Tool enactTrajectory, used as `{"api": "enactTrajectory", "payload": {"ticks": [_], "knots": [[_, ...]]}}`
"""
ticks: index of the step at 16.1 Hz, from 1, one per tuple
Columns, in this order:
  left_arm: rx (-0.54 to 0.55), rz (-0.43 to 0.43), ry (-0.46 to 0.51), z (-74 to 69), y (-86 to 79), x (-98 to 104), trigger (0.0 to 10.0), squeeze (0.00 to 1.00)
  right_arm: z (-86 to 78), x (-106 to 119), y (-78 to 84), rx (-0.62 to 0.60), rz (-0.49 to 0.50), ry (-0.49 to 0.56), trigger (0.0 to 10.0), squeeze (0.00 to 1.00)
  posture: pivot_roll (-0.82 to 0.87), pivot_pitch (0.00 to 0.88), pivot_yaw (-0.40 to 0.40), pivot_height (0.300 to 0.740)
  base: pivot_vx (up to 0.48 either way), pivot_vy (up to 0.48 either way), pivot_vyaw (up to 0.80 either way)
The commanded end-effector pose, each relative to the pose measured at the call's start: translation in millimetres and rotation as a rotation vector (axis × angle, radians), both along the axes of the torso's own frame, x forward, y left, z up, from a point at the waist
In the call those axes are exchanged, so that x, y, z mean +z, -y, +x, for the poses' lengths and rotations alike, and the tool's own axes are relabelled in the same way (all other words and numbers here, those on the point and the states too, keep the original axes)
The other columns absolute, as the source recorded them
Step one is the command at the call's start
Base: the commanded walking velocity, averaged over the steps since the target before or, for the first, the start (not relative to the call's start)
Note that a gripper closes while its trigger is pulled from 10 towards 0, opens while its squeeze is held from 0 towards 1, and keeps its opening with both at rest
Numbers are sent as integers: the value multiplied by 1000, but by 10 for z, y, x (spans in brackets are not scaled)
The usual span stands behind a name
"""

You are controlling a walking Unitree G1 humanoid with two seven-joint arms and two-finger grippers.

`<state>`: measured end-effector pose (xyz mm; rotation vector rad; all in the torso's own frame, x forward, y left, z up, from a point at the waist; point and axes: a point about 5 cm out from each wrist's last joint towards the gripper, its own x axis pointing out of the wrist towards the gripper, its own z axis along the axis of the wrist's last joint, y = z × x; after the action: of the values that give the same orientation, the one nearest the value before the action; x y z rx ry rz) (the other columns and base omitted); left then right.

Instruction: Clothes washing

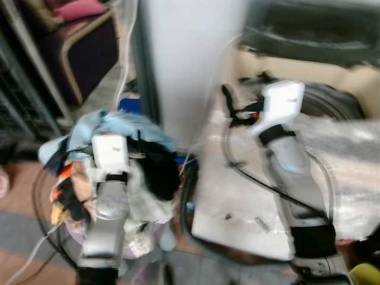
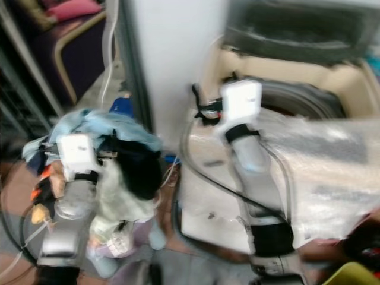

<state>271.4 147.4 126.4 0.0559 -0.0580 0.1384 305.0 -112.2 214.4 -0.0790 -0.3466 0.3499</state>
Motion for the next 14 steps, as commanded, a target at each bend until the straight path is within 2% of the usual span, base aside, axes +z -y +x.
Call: {"api": "enactTrajectory", "payload": {"ticks": [1,7,10,11,13,14], "knots": [[-9,4,16,-7,35,21,10000,0,5,59,43,-9,8,9,10000,1000,-32,11,35,740,0,0,800],[-12,17,20,-8,36,30,10000,0,6,59,32,-4,24,-7,10000,1000,-34,16,39,740,0,0,800],[-15,20,22,-15,22,22,10000,0,7,19,34,-10,11,-22,10000,1000,-34,15,44,740,0,0,135],[-26,13,34,-22,22,30,10000,0,11,-33,46,-20,-11,-40,10000,0,-34,15,44,740,247,0,0],[-23,14,34,-24,13,32,10000,0,13,-133,76,-30,-31,-79,10000,0,-32,15,45,740,285,0,0],[-17,15,34,-29,0,33,10000,0,6,-247,115,-37,-22,-134,10000,0,-32,15,45,740,289,0,0]]}}
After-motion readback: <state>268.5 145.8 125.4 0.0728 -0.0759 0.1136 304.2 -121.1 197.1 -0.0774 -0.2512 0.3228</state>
